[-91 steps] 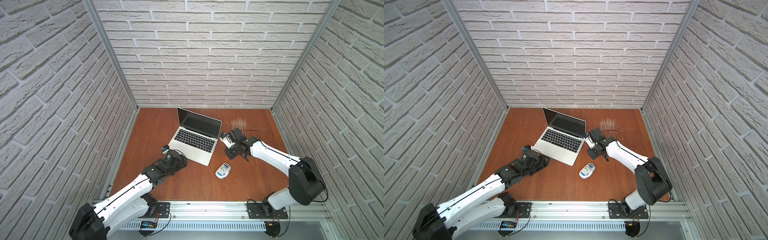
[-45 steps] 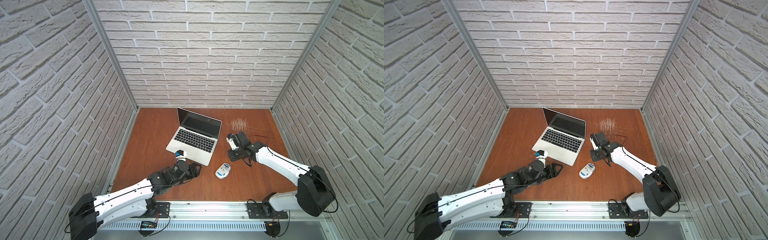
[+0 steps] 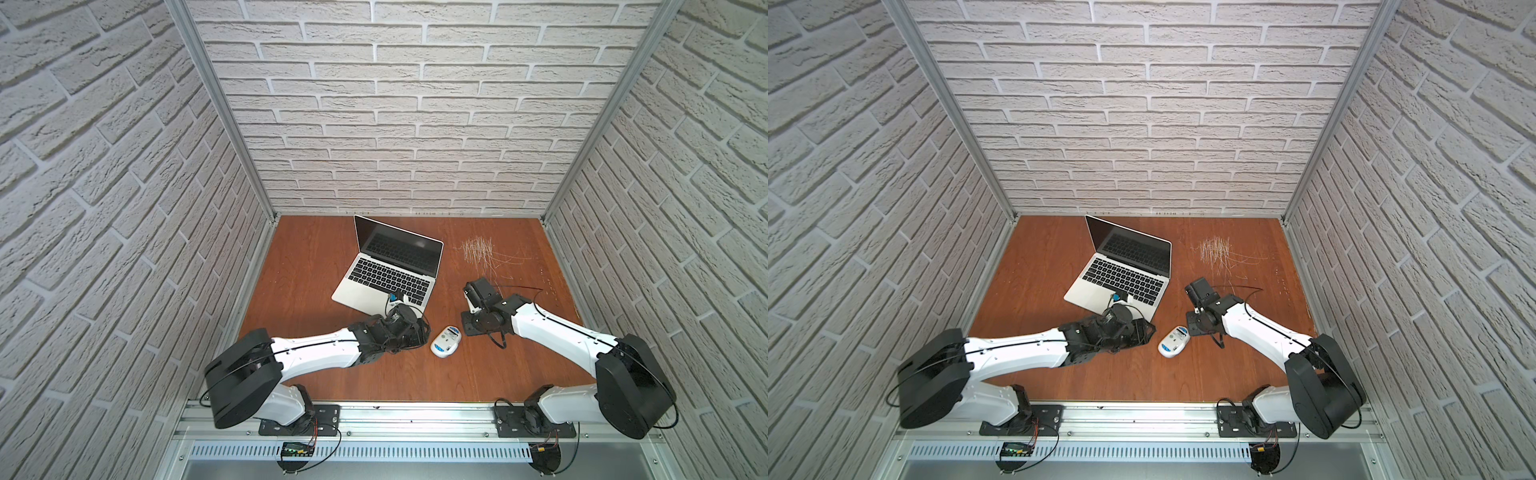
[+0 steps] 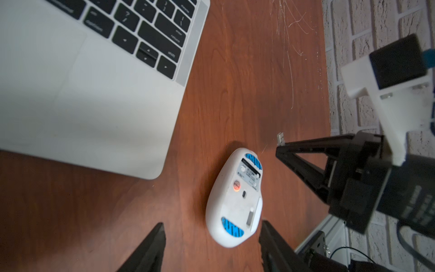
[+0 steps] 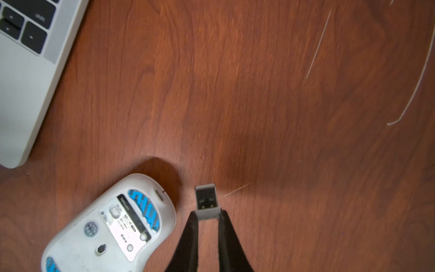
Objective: Remove the wireless mouse receiver from the laptop
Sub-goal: Pick up the mouse from the center of the board.
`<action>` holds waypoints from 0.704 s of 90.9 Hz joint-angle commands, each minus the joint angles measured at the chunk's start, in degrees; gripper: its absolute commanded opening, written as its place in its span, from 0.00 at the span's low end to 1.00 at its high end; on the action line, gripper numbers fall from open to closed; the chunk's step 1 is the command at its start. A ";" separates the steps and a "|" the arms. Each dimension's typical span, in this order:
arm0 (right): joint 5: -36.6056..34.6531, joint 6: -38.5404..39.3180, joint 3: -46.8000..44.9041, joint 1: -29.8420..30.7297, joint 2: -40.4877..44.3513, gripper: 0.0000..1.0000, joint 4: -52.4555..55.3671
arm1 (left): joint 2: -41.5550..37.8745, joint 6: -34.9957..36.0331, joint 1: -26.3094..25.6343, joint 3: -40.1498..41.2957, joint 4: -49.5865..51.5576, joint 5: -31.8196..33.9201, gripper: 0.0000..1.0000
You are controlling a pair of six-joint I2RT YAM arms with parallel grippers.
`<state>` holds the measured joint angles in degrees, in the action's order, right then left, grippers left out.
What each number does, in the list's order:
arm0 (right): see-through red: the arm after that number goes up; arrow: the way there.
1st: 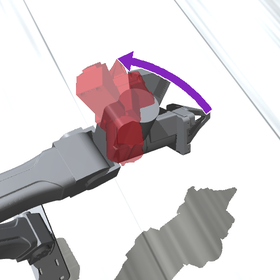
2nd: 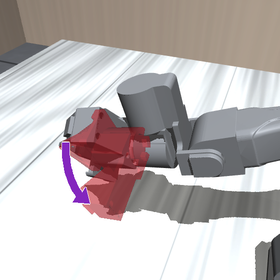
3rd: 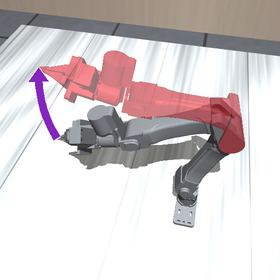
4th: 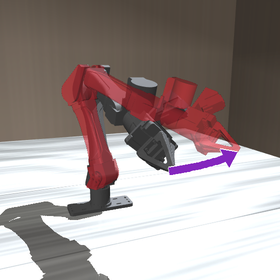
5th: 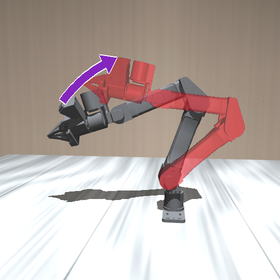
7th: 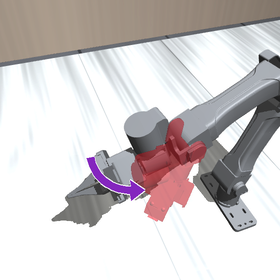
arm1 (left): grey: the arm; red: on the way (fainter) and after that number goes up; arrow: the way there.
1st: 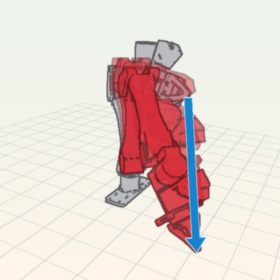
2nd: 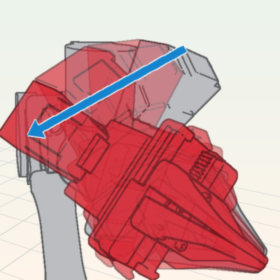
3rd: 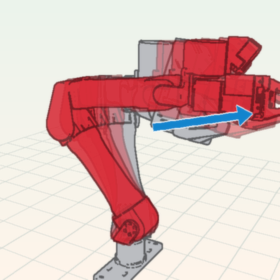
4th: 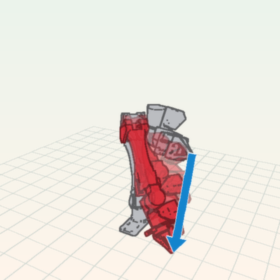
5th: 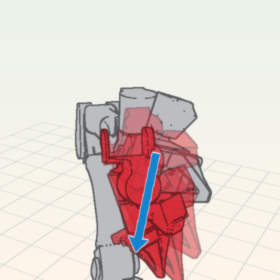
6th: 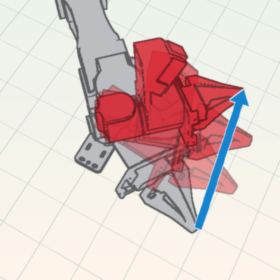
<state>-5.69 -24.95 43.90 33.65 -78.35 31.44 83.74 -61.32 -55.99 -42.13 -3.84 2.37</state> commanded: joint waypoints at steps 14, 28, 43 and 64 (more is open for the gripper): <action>-2.11 -5.88 -1.12 3.00 -2.68 0.03 -0.16 | 10.55 1.79 1.54 -7.36 -2.76 -5.37 0.60; -1.30 -6.30 -1.10 3.49 -3.01 0.03 -0.69 | 12.77 0.25 0.53 -6.02 -5.06 -6.22 0.59; 1.09 -6.79 -0.99 3.78 -4.51 0.03 -2.10 | 13.15 -0.02 -1.90 -5.51 -5.50 -6.21 0.57; 3.51 -7.00 -0.48 3.91 -5.62 0.03 -3.62 | 12.28 -0.16 -3.69 -5.44 -4.61 -5.63 0.55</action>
<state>-4.12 -31.22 43.38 36.93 -83.46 29.52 96.29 -61.54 -59.29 -48.29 -7.38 -3.09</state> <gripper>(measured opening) 0.167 0.552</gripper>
